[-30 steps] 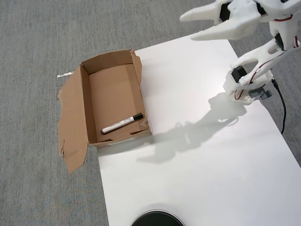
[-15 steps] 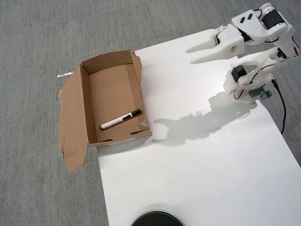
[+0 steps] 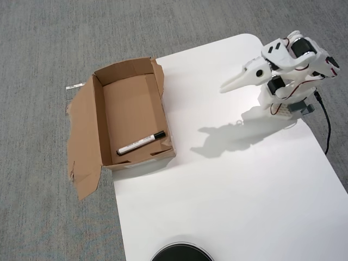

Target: Grasp a pen and put it in the box.

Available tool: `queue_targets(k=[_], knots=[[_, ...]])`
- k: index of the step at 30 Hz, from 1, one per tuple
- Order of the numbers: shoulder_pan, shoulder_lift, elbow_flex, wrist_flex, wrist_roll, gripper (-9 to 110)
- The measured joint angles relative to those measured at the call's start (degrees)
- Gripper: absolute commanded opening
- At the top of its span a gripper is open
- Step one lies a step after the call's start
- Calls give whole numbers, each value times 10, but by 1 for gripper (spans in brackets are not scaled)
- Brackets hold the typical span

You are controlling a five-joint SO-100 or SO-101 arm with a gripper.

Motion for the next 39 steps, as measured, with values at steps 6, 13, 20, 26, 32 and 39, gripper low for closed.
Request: queue_targets(k=[6, 13, 20, 26, 32, 39], knots=[[-1, 54, 84, 6, 86, 24], [-1, 83, 166, 7, 164, 24], [1, 83, 199, 7, 223, 24], [1, 83, 272, 7, 335, 24], [2, 83, 306, 7, 355, 24], [2, 83, 327, 7, 355, 24]])
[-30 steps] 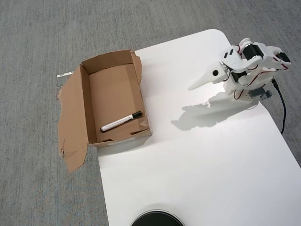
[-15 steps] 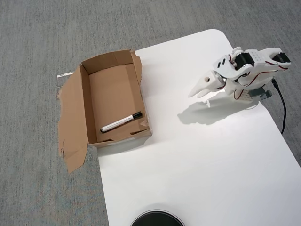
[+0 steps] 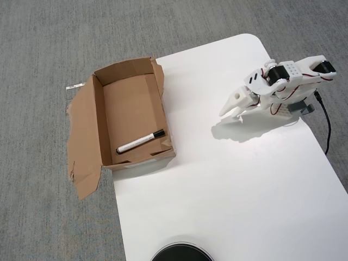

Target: Grasp a pen and put it in the box.

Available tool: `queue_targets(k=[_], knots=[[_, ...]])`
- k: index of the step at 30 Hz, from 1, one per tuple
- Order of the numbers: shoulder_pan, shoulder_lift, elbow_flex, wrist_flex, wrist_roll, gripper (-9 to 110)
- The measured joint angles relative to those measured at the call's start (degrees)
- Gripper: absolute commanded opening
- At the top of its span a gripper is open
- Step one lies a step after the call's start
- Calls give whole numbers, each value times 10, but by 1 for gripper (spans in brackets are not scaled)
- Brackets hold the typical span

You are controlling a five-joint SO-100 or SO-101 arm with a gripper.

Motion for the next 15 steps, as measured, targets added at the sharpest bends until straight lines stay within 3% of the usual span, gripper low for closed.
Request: queue_targets(k=[7, 15], knots=[[0, 0, 1, 24, 0, 24], [1, 0, 0, 157, 0, 23]])
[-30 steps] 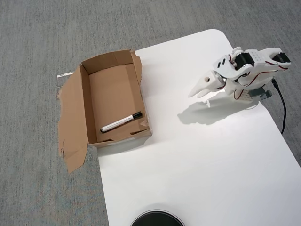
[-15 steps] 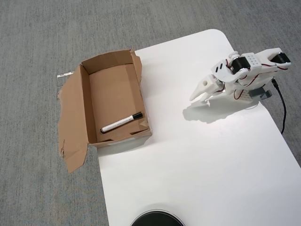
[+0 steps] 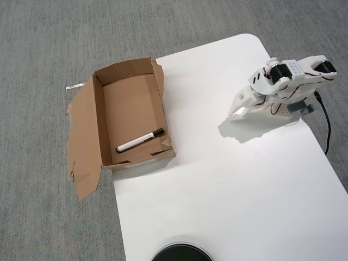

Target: Grasp a pen and put it in the box.

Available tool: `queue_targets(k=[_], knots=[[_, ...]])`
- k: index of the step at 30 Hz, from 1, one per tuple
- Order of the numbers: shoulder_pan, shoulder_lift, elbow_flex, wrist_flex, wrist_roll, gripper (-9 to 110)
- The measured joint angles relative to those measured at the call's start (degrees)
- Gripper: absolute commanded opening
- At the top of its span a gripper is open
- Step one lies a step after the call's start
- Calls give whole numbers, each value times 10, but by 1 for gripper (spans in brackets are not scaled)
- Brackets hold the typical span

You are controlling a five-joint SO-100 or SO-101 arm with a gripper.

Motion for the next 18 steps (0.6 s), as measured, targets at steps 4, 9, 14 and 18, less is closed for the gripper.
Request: queue_targets(k=[4, 9, 14, 18], knots=[[0, 0, -1, 13, 0, 11], [0, 1, 3, 14, 0, 0], [0, 1, 4, 14, 0, 1], [0, 1, 4, 14, 0, 1]])
